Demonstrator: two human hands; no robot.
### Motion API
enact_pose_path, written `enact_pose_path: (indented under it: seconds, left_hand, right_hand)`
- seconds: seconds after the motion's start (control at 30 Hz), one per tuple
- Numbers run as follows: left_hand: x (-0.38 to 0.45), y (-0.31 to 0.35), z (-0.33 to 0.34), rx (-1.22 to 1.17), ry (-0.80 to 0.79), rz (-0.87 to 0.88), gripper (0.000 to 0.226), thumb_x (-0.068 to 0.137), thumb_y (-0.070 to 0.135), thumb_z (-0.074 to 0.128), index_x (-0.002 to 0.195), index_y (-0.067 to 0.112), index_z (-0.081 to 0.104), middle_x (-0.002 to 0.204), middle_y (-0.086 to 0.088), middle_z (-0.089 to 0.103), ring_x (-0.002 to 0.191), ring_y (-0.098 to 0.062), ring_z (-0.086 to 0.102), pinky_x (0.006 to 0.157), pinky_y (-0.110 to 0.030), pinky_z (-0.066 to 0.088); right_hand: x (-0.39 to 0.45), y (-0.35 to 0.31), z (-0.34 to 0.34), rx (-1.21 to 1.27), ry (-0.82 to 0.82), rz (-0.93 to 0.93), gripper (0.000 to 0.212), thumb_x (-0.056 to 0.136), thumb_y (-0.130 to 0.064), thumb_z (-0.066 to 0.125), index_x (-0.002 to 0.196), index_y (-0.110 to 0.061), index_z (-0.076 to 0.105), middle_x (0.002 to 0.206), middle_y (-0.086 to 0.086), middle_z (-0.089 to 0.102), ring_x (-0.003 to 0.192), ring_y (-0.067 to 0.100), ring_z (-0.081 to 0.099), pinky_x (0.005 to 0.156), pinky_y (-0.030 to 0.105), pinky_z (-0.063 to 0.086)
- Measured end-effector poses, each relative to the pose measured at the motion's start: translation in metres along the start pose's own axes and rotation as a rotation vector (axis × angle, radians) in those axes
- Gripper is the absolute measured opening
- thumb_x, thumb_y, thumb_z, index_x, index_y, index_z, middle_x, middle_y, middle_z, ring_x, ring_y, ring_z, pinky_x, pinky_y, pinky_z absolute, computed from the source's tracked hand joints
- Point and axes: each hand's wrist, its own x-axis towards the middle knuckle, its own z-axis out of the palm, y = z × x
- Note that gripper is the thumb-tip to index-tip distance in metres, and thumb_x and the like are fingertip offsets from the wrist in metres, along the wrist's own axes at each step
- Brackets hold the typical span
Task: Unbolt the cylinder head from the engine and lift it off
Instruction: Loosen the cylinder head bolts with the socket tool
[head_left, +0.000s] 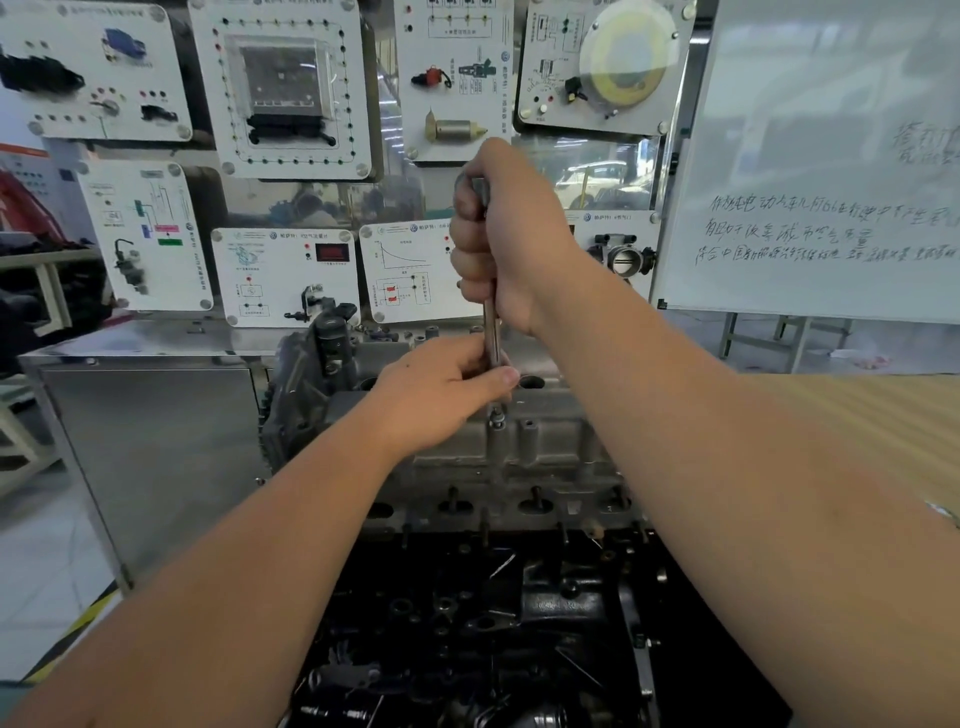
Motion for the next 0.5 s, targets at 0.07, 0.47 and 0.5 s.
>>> enact_pose_path:
  seconds: [0.07,0.47,0.5]
  left_hand:
    - [0.001,0.0,0.0,0.014,0.023,0.005,0.016,0.096,0.048,0.06,0.095,0.034,0.067,0.086,0.014,0.075,0.085,-0.009,0.071,0.09,-0.048,0.056]
    - [0.002,-0.002,0.001,0.021,0.031,0.015,0.033,0.099,0.053,0.055,0.072,0.034,0.055,0.057,0.026,0.058,0.053,0.005,0.053,0.064,-0.031,0.039]
    - [0.001,-0.002,-0.001,0.015,0.01,0.022,0.026,0.101,0.051,0.053,0.08,0.036,0.061,0.067,0.028,0.065,0.062,0.007,0.06,0.069,-0.032,0.046]
  right_hand:
    - [-0.001,0.001,0.004,-0.07,0.06,-0.022,0.035,0.093,-0.024,0.039,0.059,-0.021,0.035,0.05,-0.005,0.028,0.045,0.015,0.018,0.048,0.027,0.021]
    - [-0.004,0.009,0.019,-0.164,0.281,-0.21,0.036,0.095,-0.018,0.04,0.06,-0.02,0.029,0.051,-0.007,0.022,0.054,0.015,0.017,0.056,0.033,0.017]
    - [-0.002,0.007,0.018,-0.133,0.271,-0.132,0.033,0.094,-0.022,0.04,0.062,-0.022,0.03,0.053,-0.007,0.023,0.055,0.016,0.016,0.056,0.033,0.017]
